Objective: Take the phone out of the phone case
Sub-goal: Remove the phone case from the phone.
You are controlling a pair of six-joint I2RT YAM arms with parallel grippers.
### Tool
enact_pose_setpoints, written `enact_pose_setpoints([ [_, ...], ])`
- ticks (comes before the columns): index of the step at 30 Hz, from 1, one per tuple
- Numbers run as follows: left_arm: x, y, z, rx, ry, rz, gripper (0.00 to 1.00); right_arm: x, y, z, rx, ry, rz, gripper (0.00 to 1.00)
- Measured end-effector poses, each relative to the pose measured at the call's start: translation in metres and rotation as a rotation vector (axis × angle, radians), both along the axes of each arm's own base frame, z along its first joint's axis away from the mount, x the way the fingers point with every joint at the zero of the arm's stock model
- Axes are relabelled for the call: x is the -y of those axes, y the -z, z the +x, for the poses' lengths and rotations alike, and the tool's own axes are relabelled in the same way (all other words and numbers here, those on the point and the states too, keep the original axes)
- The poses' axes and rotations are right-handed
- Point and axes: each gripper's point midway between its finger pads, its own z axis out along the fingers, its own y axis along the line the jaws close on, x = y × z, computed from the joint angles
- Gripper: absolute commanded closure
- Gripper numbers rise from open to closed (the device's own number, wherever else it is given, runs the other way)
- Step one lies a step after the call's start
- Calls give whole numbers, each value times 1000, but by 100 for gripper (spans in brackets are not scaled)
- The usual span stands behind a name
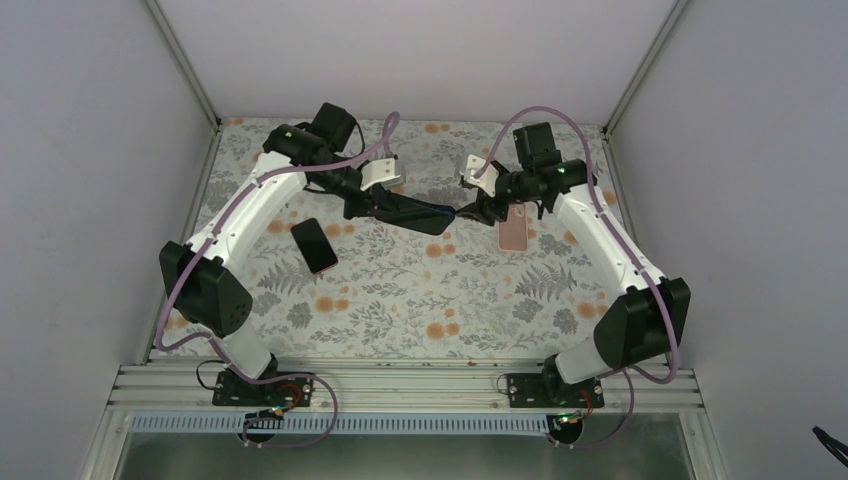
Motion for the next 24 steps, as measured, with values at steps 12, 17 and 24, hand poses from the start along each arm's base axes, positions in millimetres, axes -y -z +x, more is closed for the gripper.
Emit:
enact_pose_setpoints([
  [12,0,5,-4,-6,5,32,98,-15,6,0,-45,-22,-33,31],
  [17,-3,10,-9,-38,7,67,98,-39,18,-18,-94,-122,-68,31],
  [24,-2,15,-24,-63,25,91,98,-56,22,-40,-165,-248,-43,30],
])
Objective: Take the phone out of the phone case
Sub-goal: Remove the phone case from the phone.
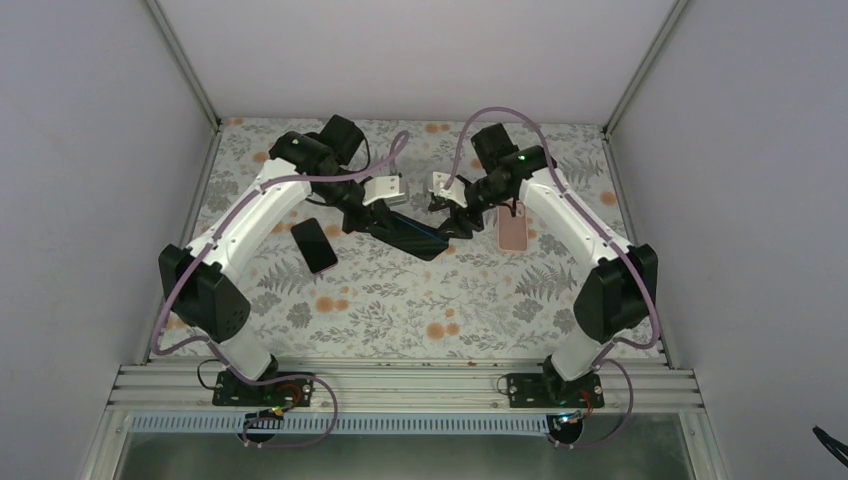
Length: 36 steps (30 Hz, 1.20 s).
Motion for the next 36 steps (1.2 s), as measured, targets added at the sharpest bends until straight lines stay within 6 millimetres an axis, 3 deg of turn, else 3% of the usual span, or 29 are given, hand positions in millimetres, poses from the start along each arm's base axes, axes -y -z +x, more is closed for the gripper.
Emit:
enact_pose_setpoints([
  [9,-10,-1,-13,67,-65,57,98,-18,9,-28,-123,-193,106,34],
  [10,-12,0,-15,68,-73,65,98,-20,10,-32,-119,-210,106,39],
  [16,-22,4,-14,67,-128,110,98,-31,15,-44,-113,-242,67,94],
  [23,-24,1,-2,108,-162,111,97,-33,13,-38,-108,-211,58,97],
  [25,-25,-1,-2,120,-166,111,85,-34,11,-37,-100,-206,63,97],
  [29,-26,-9,8,176,-185,92,14,-34,3,-39,-113,-192,82,97],
  [30,-26,-16,16,208,-197,74,3,-35,2,-45,-143,-187,88,97],
  [36,-23,-73,37,377,-219,-23,0,-29,-9,-48,-220,-75,118,97],
])
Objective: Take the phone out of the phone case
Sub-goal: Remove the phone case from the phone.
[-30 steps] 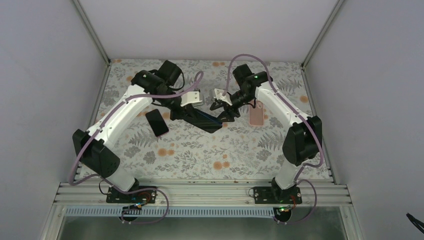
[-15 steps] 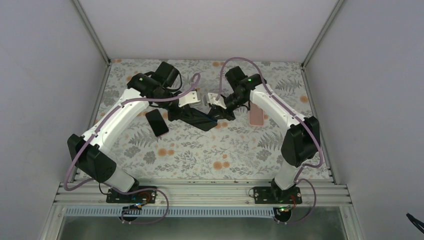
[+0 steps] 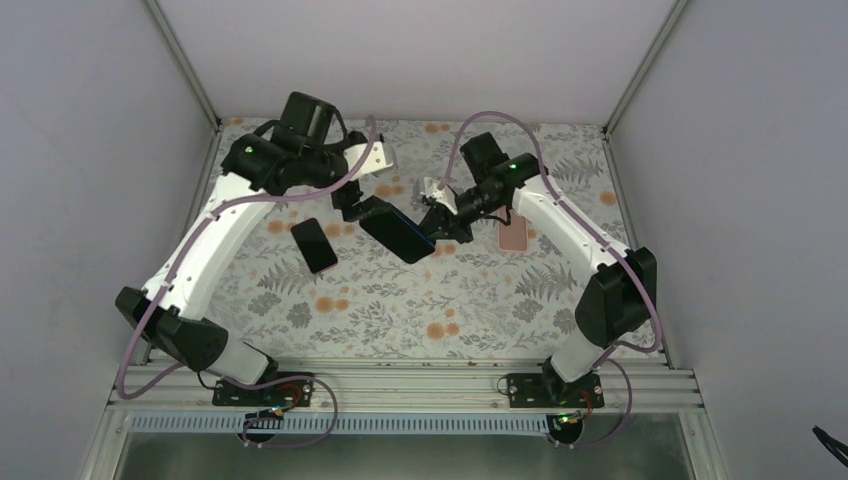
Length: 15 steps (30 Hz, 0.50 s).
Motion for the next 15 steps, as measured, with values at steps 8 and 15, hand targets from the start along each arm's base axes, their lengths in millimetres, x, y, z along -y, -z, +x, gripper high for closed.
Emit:
enact_pose_setpoints([
  [8,-19,-90,7,374,-119,-105,0,31,-12,82,-108,355,58,97],
  [15,-10,-68,34,571,-258,-103,0,35,-41,152,-101,653,160,97],
])
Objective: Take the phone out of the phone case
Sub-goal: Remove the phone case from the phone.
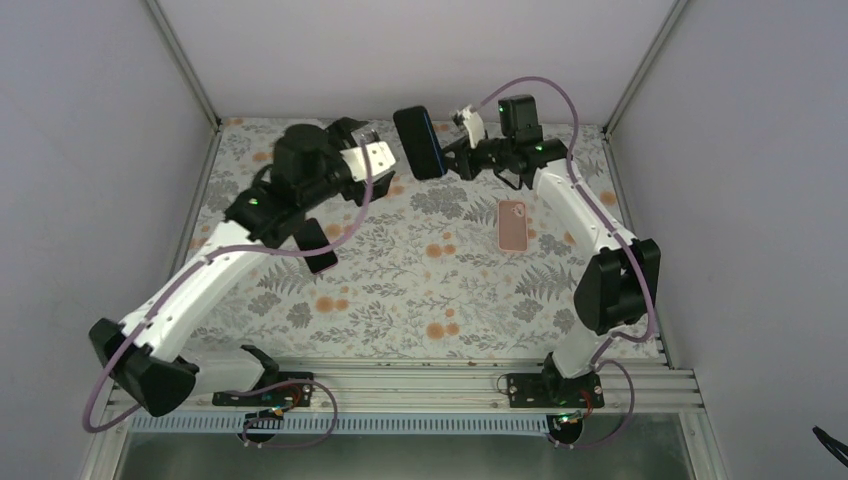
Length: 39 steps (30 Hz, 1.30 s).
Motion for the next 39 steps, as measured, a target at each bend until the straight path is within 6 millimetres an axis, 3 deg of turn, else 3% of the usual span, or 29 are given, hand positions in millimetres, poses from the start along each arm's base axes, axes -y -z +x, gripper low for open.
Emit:
enact_pose_setpoints([
  [4,9,53,29,19,-95,33,0,-5,-33,39,17,164,37,97],
  [6,17,63,38,36,-116,20,0,-5,-49,54,41,225,72,97],
  [10,29,50,45,138,-140,-73,0,-2,-59,69,40,318,128,97],
  [15,43,22,50,233,-142,-205,0,3,-52,80,18,407,144,97],
  [18,53,30,60,233,-141,-221,0,4,-55,84,20,441,156,97],
  [25,79,72,77,196,-151,-186,0,5,-60,89,14,483,184,97],
  [32,75,45,80,289,-217,-268,0,4,-64,84,12,483,198,97],
  [39,75,44,91,316,-269,-272,0,5,-71,76,18,482,217,97],
])
